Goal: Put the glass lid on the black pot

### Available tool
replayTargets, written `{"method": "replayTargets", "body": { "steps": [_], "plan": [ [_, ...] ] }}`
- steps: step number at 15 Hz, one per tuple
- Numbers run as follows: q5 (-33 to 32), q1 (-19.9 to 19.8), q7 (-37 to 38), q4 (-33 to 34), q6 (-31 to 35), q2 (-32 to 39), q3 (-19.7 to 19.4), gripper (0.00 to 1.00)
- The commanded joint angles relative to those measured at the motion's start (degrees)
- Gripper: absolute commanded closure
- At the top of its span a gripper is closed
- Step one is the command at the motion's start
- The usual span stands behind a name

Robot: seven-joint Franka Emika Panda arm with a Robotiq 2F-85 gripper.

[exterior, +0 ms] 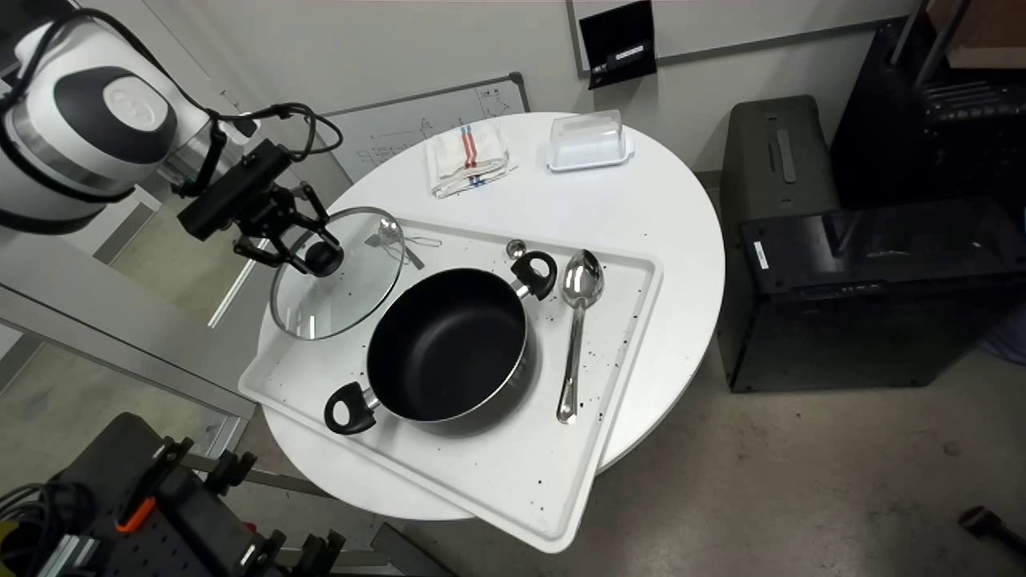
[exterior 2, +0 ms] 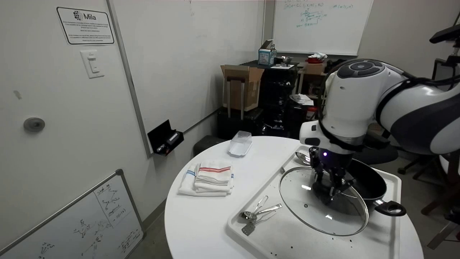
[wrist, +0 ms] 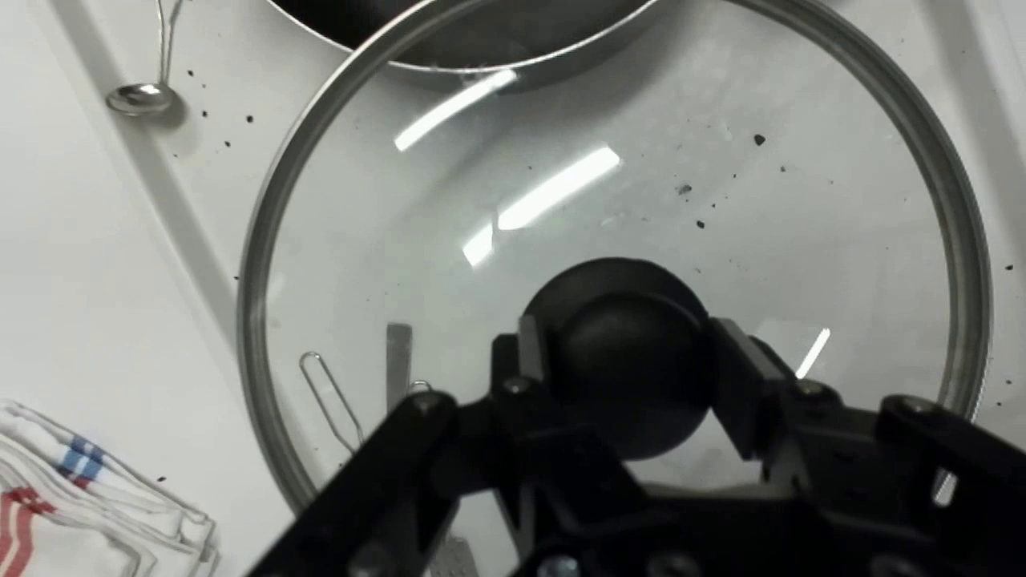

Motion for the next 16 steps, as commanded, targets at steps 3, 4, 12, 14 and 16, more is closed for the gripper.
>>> {"method": "replayTargets", "body": {
  "steps": [3, 4, 12, 14, 16],
  "plan": [
    [2.86, -2.94, -2.08, -2.06, -2.88, -5.02, -0.02, 0.75],
    [2.95, -3.38, -1.87, -2.14, -2.94, -5.29, -0.43, 0.75],
    [7.86, -9.54, -3.58, -3.71, -2.67, -7.41, -3.04, 0.75],
    [9.38, -11.04, -4.13, -4.29, -2.76, -7.87, -3.58, 0.75],
    [10.16, -12.11, -3.90, -4.83, -2.45, -7.98, -4.36, 0.75]
  ]
}}
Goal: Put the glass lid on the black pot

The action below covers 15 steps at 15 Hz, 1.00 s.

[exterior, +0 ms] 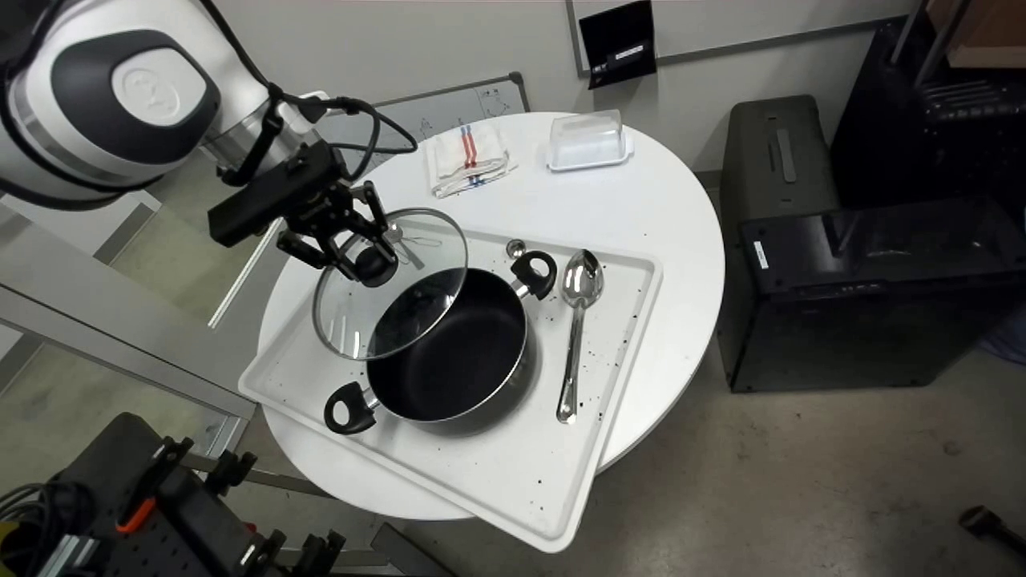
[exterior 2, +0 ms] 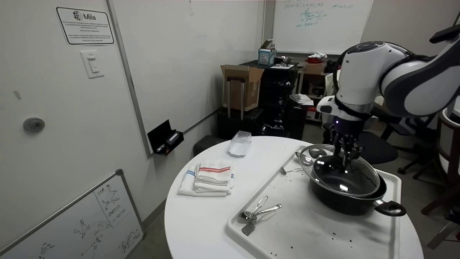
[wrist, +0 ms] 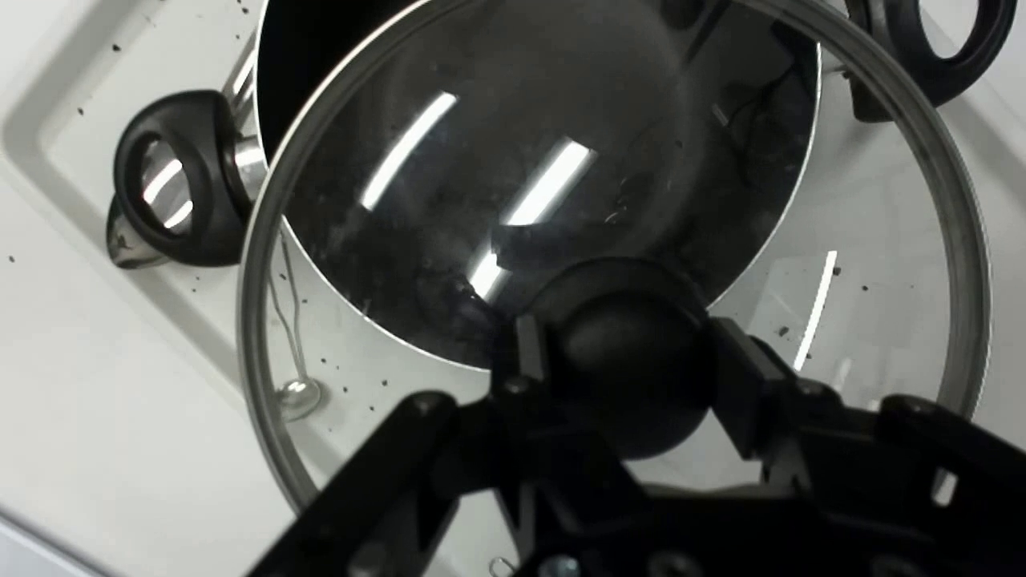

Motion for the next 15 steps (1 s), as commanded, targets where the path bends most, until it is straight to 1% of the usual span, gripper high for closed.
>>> {"method": "replayTargets", "body": {
  "steps": [1, 8, 15],
  "plan": [
    [2.58, -1.77, -1.43, -2.25, -0.62, -2.91, -1.05, 0.75],
    [5.15, -4.42, -0.13, -3.24, 0.56, -1.97, -3.04, 0.75],
    [6.53, -5.10, 1.44, -2.80, 1.60, -0.46, -4.11, 0.75]
  ]
}}
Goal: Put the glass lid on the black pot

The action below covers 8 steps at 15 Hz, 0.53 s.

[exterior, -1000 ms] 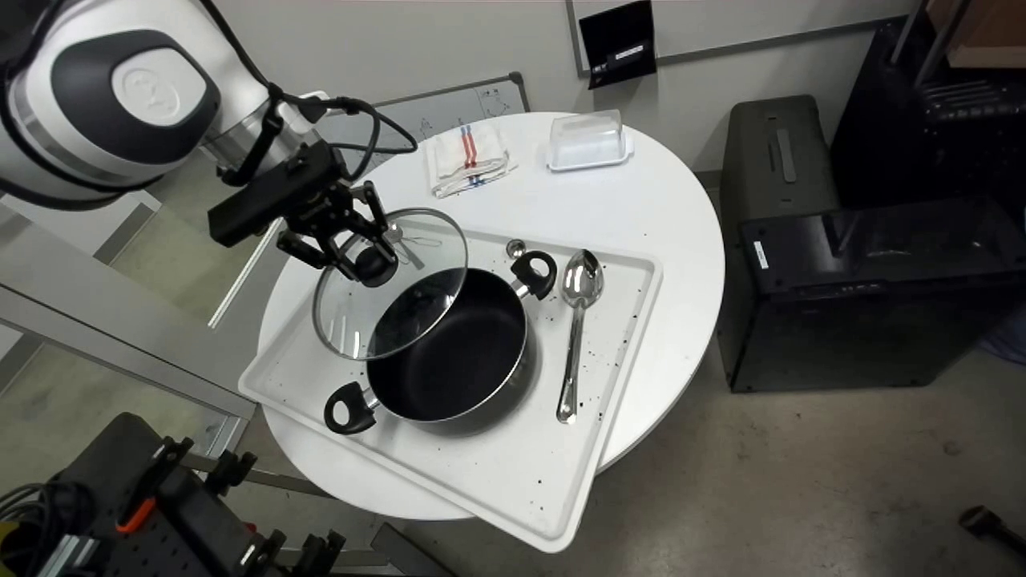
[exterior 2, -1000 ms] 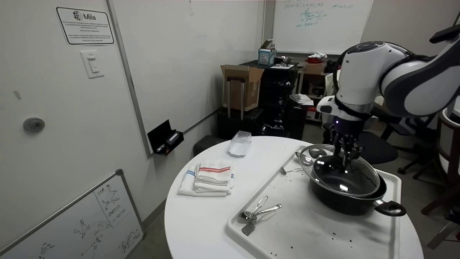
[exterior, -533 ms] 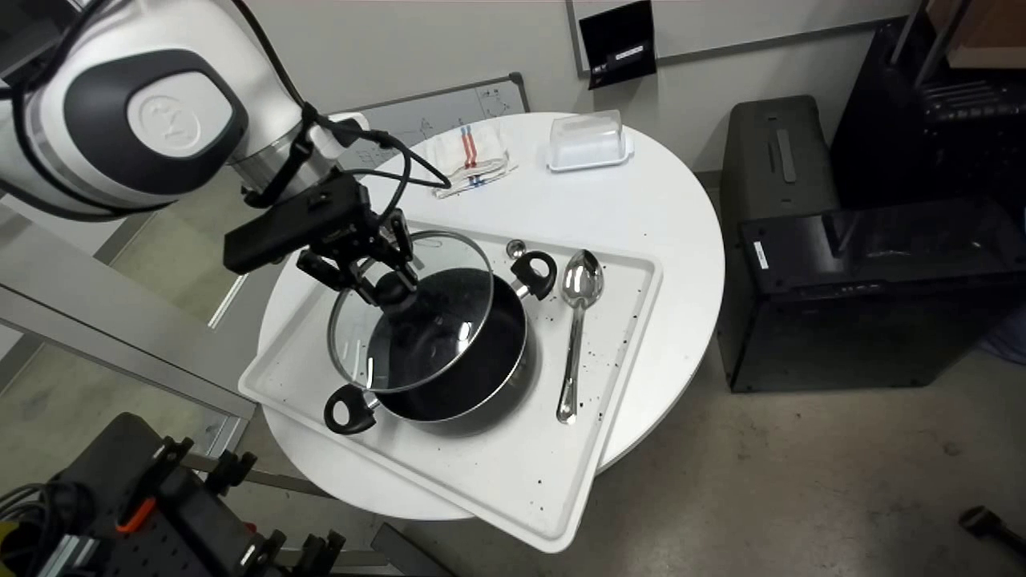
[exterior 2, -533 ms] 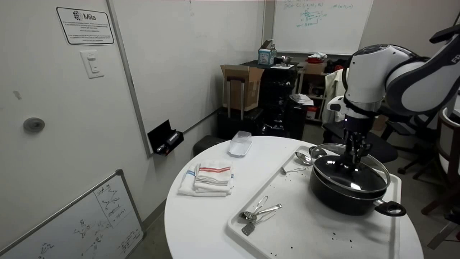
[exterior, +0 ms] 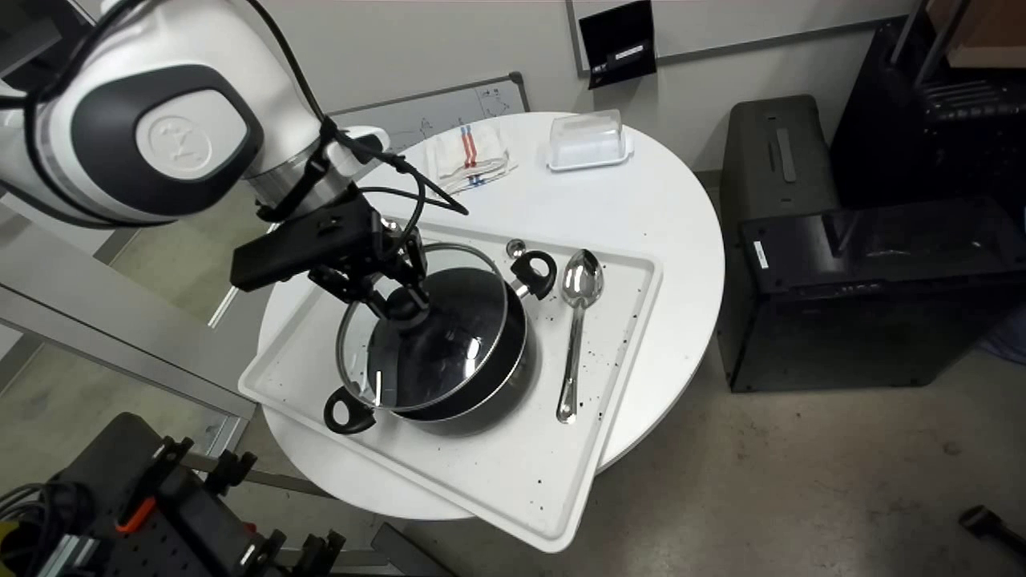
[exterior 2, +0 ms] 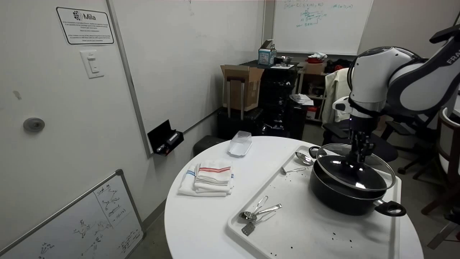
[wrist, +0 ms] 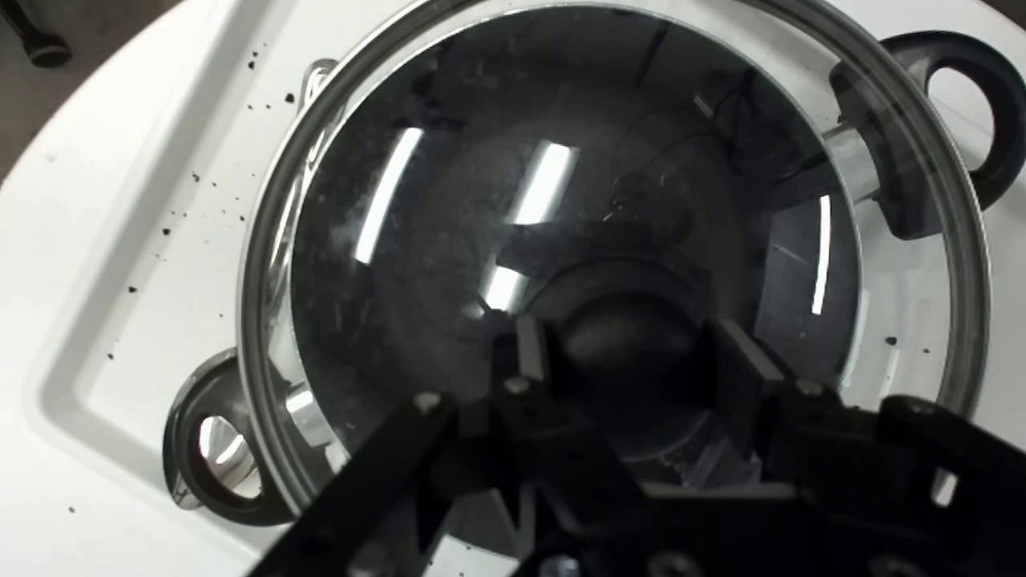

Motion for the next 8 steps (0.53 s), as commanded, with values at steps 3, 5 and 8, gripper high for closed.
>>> {"method": "replayTargets", "body": {
  "steps": [3, 5, 8],
  "plan": [
    [2.37, -0.24, 1.14, -0.27, 2.01, 0.07, -0.49, 0.75],
    [2.37, -0.09, 1.82, -0.04, 2.48, 0.60, -0.87, 0.75],
    [2.39, -0.12, 2.91, 0.17, 3.43, 1.47, -1.35, 0.75]
  ]
}}
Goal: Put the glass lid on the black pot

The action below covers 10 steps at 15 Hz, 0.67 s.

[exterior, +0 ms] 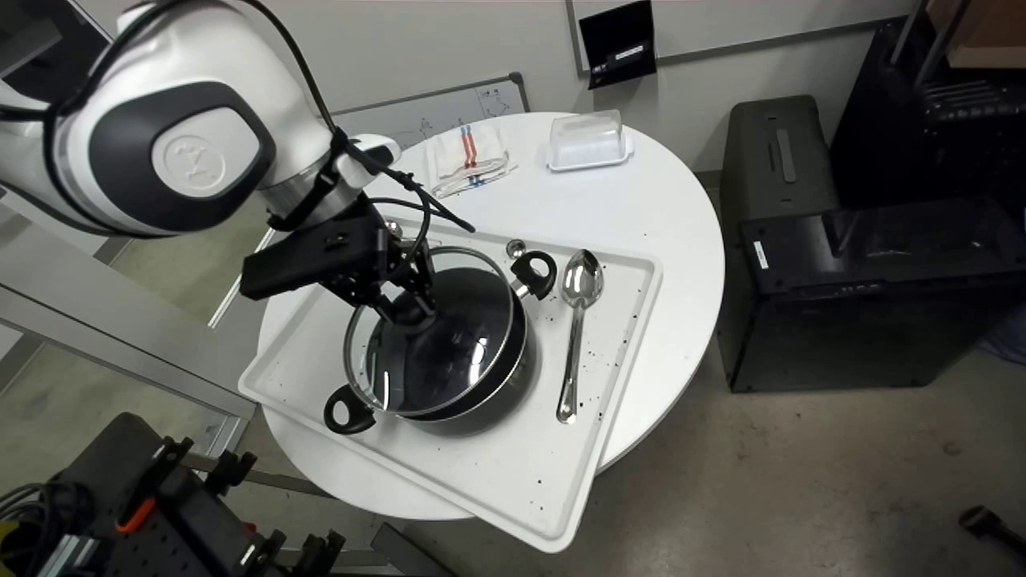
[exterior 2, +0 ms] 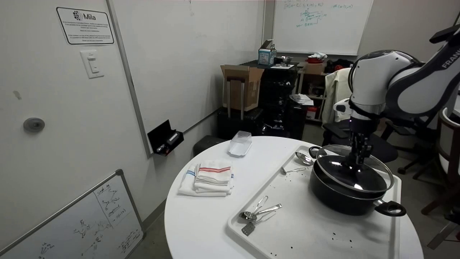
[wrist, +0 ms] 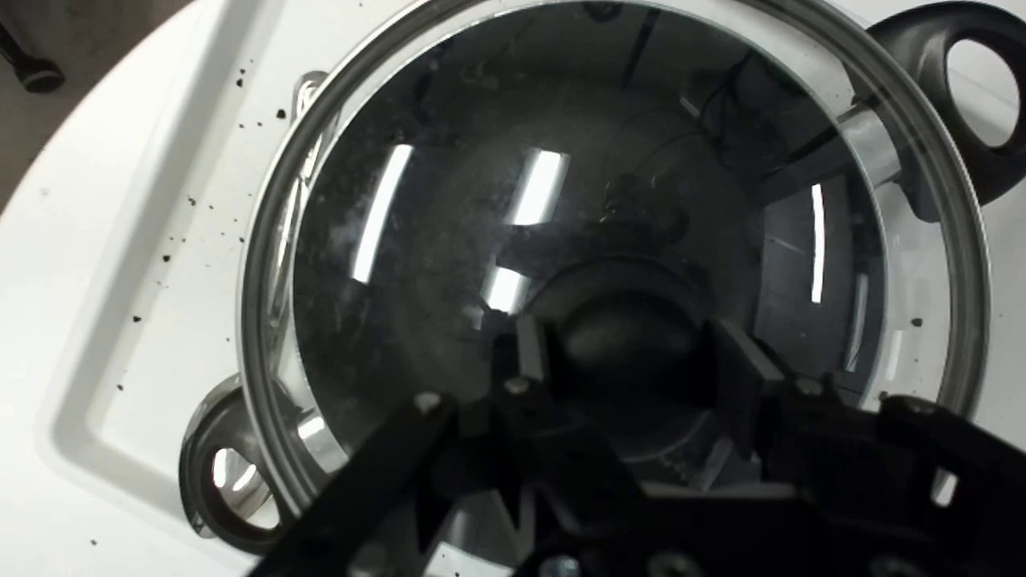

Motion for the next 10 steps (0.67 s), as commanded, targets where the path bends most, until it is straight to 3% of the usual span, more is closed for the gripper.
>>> {"method": "replayTargets", "body": {
  "steps": [1, 10],
  "plan": [
    [1.04, 0.08, 1.31, 0.31, 1.80, 0.56, -0.76, 0.75],
    [1.34, 0.01, 3.21, 1.35, 3.36, 3.38, -1.38, 0.75]
  ]
}}
